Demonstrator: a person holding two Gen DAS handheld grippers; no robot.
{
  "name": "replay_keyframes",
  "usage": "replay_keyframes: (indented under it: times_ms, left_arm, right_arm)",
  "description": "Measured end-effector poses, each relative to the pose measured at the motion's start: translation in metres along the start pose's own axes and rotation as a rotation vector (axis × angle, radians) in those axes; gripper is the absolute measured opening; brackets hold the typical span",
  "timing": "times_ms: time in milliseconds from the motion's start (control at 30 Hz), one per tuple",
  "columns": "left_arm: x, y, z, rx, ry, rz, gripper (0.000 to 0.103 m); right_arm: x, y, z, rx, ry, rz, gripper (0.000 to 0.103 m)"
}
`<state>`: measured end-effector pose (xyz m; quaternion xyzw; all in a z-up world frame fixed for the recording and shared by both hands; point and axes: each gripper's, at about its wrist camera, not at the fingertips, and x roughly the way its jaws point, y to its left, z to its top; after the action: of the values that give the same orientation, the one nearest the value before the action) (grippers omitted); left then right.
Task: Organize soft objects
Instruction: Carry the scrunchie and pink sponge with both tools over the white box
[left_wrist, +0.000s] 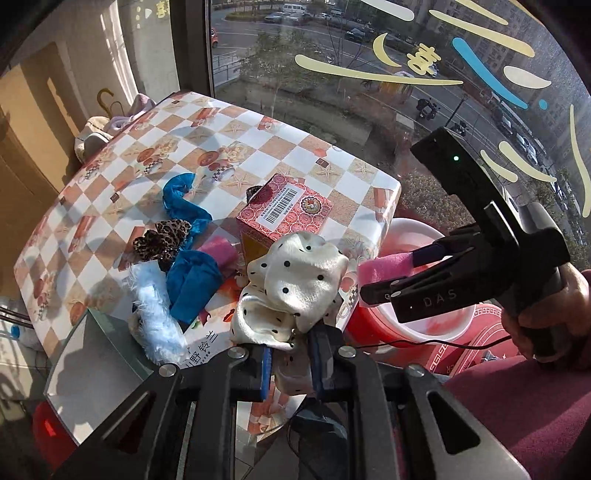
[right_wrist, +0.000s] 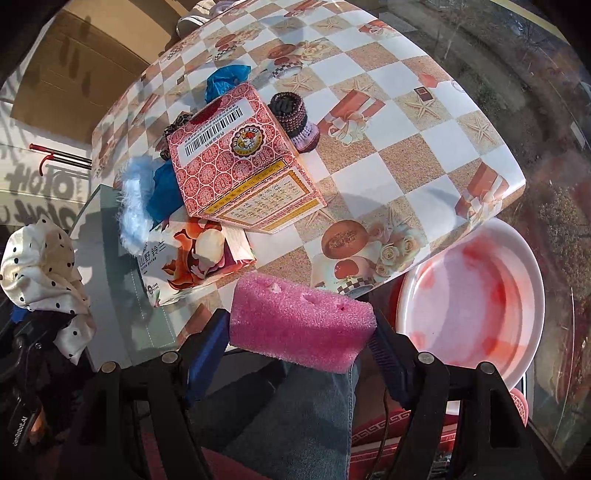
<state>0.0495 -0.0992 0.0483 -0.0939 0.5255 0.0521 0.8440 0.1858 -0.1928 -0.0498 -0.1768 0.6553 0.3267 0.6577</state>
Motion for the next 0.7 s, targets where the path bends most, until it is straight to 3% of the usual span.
replay_keyframes:
  times_ms: [367, 533, 700]
  left_arm:
    - [-0.042, 0.093, -0.085, -0.413, -0.044, 0.204, 0.018]
    - [-0.057, 0.119, -0.126, -0.575, -0.033, 0.310, 0.018]
    - [-0.065, 0.137, -0.163, -0.766, -0.026, 0.358, 0.018]
  right_arm:
    - [-0.006, 0.123, 0.015, -0.356, 0.007, 0.055, 0.076]
    - [-0.003, 0.194, 0.020, -0.548, 0.021, 0.101, 0.076]
    - [0.004, 0.258, 0.016, -0.751, 0.052, 0.120, 0.076]
